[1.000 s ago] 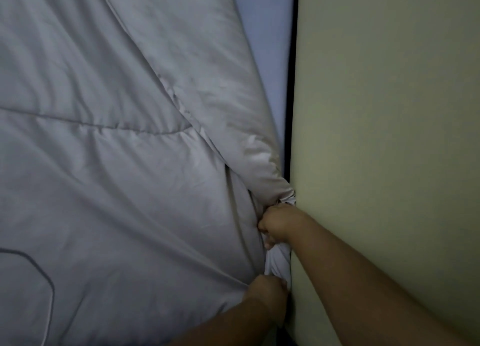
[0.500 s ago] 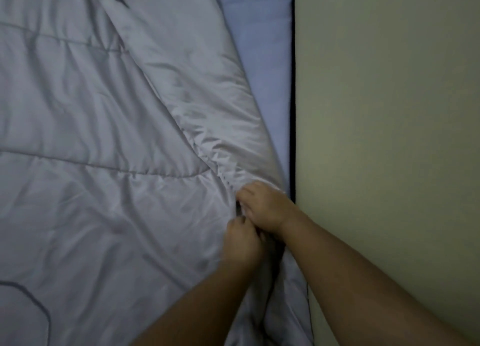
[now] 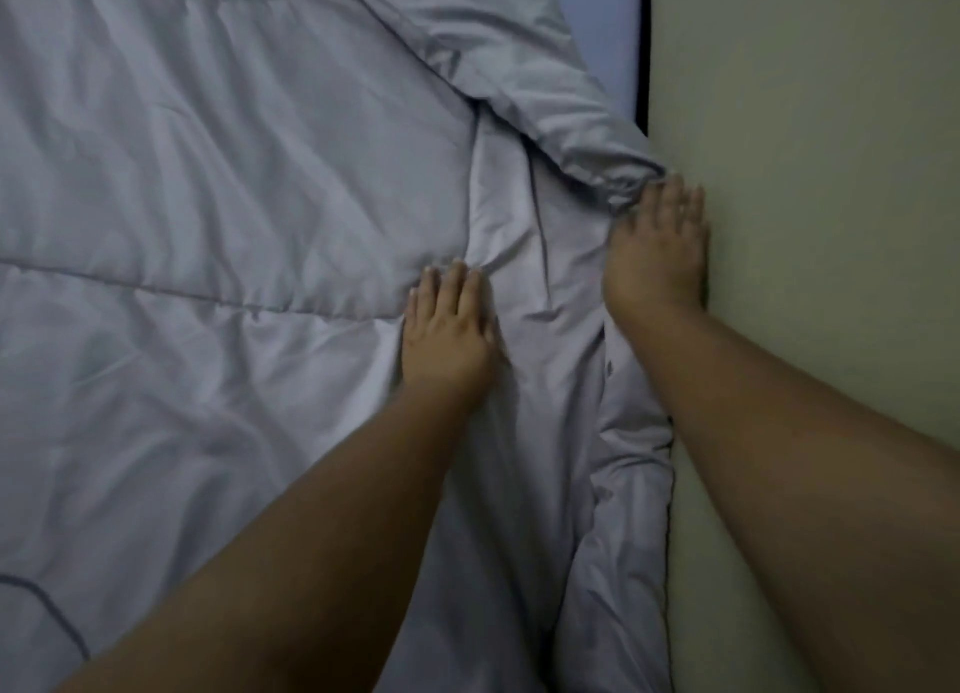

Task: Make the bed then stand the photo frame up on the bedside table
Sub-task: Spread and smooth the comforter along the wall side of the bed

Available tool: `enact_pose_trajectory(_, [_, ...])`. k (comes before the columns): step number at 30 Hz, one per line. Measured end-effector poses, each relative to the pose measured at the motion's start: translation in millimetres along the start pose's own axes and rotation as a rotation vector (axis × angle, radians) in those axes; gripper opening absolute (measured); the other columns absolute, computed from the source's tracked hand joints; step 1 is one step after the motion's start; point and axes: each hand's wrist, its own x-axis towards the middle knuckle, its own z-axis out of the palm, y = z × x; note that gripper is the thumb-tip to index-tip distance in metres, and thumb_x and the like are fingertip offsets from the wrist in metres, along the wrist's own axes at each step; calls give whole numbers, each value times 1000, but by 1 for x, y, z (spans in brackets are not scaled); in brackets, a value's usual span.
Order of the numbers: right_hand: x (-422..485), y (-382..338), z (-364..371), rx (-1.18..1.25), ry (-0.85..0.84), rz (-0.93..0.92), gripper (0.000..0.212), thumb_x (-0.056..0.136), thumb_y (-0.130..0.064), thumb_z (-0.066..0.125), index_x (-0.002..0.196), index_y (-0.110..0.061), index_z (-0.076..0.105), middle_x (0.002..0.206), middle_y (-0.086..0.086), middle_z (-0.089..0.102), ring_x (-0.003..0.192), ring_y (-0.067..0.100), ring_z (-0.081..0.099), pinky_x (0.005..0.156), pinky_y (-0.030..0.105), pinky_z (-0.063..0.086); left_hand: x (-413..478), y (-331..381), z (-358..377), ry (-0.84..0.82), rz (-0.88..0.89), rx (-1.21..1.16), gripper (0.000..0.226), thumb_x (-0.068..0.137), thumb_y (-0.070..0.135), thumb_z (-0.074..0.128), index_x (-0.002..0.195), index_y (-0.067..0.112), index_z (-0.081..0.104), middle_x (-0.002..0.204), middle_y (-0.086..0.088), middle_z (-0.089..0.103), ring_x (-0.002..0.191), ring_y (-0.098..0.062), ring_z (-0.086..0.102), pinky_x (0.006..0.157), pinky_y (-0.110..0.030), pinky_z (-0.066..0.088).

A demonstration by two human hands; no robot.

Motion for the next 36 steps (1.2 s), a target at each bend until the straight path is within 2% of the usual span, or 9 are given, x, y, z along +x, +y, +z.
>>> enact_pose_trajectory(4, [2,-30,17,99,72,-302,58,93,-29,16,147,-11,28,157,11,20,145,37,10,117,52,-1,29,-1,5,-23,41,51,59,97,43,33,151,28,16,162,3,8,150,-24,0,120,-40,-5])
enact_pose_trajectory(10, [-8,4,76,116,36,-94,57,100,-35,28,149,-9,18,159,9,16,147,27,6,115,38,-12,34,-25,20,69,144,131,61,95,51,29,151,29,19,161,4,15,149,-22,9,117,-32,-5])
enact_pose_trajectory(15, [-25,-49,47,350,64,103,52,98,-28,29,147,-10,27,157,9,24,146,29,12,118,47,1,33,-21,16,29,144,147,63,94,53,22,151,29,15,161,3,11,150,-23,5,117,-35,-6])
enact_pose_trajectory(18, [-79,-80,48,495,162,-24,50,97,-33,28,141,-11,41,147,8,43,140,29,34,116,45,14,26,-21,11,6,175,152,67,92,55,15,152,26,15,161,0,10,150,-24,5,118,-37,-5])
enact_pose_trajectory(20, [-112,-66,69,604,132,6,52,100,-35,23,137,-5,44,144,13,46,135,32,40,116,36,14,17,-26,7,-7,227,172,70,89,56,14,151,23,19,161,-2,14,149,-24,10,118,-36,-3])
enact_pose_trajectory(24, [-150,-32,102,855,53,61,68,99,-44,14,142,6,29,150,23,31,141,22,24,115,9,3,0,-46,-2,-78,300,228,72,88,56,11,152,22,16,161,-1,13,149,-21,10,119,-35,0])
enact_pose_trajectory(27, [-157,-43,88,854,60,121,68,98,-46,14,142,4,31,150,21,33,140,26,28,115,11,5,-22,-45,-6,-79,273,219,72,89,56,14,152,21,15,161,-2,13,149,-21,10,119,-36,1])
enact_pose_trajectory(31, [-197,-67,75,672,114,40,56,100,-37,21,140,-3,39,146,12,42,137,25,34,117,29,12,-88,-38,5,-140,344,171,68,92,55,24,150,20,23,158,-4,22,147,-23,18,119,-38,7])
enact_pose_trajectory(36, [-263,-41,103,690,10,194,66,100,-46,16,139,1,40,143,18,45,133,25,37,115,11,7,-137,-72,6,-165,419,285,69,92,53,33,148,15,29,156,-6,29,145,-20,21,118,-35,6])
